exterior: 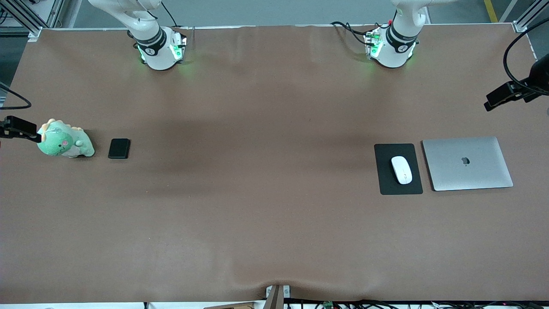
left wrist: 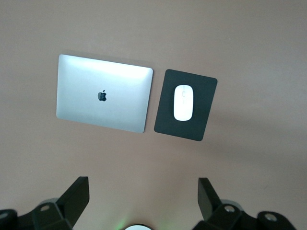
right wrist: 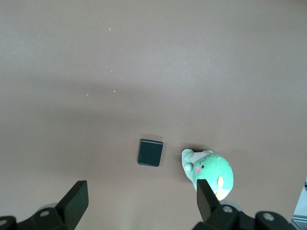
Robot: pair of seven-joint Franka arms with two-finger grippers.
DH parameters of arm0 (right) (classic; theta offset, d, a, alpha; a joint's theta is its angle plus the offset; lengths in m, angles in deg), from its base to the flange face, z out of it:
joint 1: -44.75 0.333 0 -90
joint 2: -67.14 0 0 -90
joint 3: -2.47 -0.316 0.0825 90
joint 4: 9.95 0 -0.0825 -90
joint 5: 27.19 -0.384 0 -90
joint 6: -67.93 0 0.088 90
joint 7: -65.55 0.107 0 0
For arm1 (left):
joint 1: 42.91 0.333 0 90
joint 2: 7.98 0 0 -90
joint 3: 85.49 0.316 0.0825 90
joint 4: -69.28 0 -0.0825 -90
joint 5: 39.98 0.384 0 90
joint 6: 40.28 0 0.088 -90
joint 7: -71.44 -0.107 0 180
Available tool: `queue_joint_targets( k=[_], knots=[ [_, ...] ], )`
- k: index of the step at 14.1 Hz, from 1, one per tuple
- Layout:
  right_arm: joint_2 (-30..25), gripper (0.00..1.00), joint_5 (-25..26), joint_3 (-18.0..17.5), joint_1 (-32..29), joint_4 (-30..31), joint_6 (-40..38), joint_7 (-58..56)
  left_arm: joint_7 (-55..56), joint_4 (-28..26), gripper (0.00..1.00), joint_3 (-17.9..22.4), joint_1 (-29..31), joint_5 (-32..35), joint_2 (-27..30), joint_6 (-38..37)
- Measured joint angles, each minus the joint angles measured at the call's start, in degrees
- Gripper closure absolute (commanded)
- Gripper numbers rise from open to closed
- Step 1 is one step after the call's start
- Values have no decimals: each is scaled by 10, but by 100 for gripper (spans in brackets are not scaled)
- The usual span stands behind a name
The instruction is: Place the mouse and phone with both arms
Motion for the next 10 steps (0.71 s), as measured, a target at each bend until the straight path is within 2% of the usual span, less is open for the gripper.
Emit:
queue_joint_targets(
  k=[3, 6, 10],
  knots=[
    [-9, 0, -3, 0, 5, -31, -47, 0, 0, 1, 0, -14, -1, 0, 6, 0],
    [-50, 0, -11, 0, 8, -37, -67, 9, 0, 6, 0, -14, 2, 0, 7, 0],
    [-119, 0, -13, -2, 17, 45, -48, 57, 0, 8, 0, -13, 2, 0, 8, 0]
  ],
)
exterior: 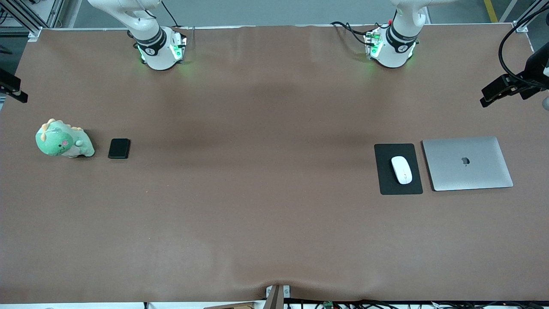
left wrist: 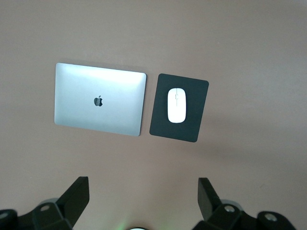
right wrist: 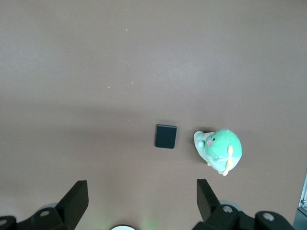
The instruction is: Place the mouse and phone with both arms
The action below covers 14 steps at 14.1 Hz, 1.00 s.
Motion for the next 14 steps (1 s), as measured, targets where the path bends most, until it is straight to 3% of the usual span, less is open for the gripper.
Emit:
queue_joint_targets(
  k=[4, 14],
  knots=[
    [-49, 0, 0, 0, 0, 90, 41, 10, 0, 1, 0, 1, 0, 0, 0, 0],
    [-57, 0, 0, -13, 5, 105, 49, 64, 0, 14, 0, 2, 0, 0, 0, -4]
  ],
)
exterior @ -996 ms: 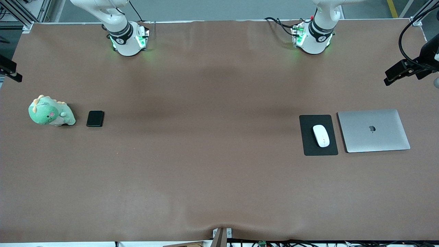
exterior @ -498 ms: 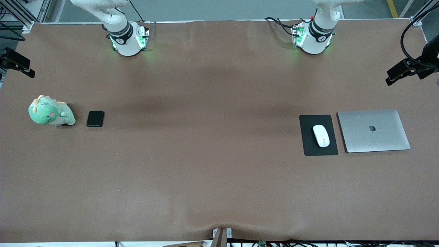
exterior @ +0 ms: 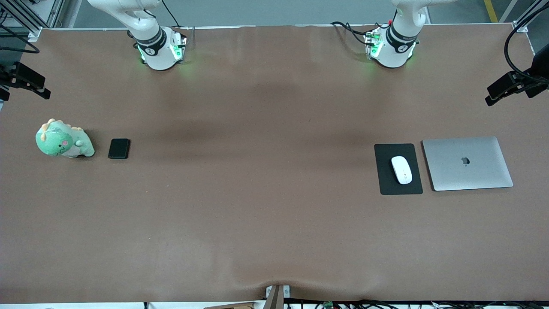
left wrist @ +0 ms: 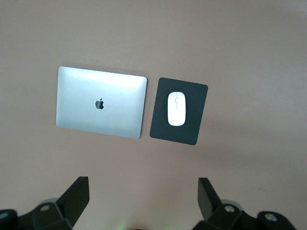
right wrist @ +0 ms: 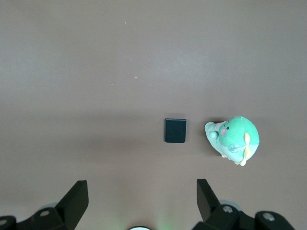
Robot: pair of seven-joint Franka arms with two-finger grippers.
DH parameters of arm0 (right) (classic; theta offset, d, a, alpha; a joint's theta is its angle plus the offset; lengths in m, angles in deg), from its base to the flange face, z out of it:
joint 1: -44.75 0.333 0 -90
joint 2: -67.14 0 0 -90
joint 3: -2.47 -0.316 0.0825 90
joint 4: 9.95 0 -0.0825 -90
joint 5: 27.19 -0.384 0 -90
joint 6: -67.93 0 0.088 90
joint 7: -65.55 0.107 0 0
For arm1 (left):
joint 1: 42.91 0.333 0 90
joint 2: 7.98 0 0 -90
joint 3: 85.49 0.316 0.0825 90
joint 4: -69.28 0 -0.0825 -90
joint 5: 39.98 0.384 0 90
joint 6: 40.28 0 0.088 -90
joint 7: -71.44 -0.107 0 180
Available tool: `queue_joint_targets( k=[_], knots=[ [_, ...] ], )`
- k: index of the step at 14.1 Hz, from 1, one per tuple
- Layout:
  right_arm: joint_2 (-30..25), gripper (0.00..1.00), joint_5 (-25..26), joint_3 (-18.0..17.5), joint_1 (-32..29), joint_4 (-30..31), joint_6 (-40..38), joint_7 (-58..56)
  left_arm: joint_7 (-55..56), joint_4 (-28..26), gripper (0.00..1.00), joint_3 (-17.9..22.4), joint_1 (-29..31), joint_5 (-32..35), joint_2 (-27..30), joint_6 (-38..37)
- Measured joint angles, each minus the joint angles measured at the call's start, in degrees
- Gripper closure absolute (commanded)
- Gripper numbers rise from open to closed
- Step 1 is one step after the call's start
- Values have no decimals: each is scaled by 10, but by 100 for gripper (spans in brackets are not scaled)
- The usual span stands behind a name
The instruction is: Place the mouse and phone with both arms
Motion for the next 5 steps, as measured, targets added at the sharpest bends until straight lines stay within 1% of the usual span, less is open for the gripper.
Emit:
queue_joint_targets(
  k=[5],
  knots=[
    [0, 0, 0, 4, 0, 0, 0, 2, 0, 0, 0, -1, -1, 0, 0, -1]
  ],
)
